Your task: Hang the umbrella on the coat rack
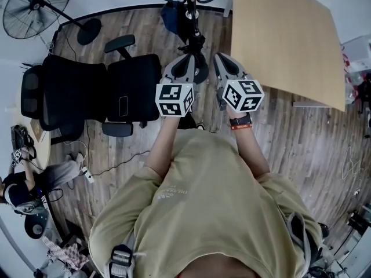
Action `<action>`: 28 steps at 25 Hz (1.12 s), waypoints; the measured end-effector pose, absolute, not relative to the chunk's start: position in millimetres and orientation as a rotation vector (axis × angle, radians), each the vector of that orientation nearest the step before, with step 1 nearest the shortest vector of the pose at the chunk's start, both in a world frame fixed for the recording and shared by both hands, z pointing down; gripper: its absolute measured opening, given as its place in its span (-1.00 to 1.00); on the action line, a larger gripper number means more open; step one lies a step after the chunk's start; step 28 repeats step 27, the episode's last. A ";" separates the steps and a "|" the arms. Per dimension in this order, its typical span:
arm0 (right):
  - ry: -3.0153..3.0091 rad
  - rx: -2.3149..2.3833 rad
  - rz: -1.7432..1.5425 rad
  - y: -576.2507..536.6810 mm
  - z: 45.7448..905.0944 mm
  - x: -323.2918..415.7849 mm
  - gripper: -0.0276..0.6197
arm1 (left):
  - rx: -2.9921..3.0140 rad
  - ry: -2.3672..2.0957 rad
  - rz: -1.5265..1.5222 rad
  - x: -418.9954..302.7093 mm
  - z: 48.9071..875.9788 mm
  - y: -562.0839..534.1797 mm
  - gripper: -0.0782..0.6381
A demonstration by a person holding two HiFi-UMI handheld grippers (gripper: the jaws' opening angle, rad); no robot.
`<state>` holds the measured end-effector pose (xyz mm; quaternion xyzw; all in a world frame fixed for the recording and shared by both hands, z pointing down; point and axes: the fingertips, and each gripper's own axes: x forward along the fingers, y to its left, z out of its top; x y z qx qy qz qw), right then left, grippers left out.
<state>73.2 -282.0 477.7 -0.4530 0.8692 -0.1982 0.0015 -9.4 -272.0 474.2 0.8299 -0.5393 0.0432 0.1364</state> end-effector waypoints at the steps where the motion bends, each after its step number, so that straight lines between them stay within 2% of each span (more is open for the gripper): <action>1: 2.731 -1.426 -0.614 -279.8 477.1 73.9 -0.87 | 2.410 -1.560 0.112 -9.0 472.6 -269.5 -0.71; 21: 2.764 -1.442 -0.624 -277.7 483.4 55.6 -0.87 | 2.419 -1.498 0.012 -23.5 472.4 -268.6 -0.72; 28: 2.797 -1.472 -0.700 -294.1 503.4 43.5 -0.87 | 2.406 -1.473 0.061 -34.0 489.0 -283.8 -0.71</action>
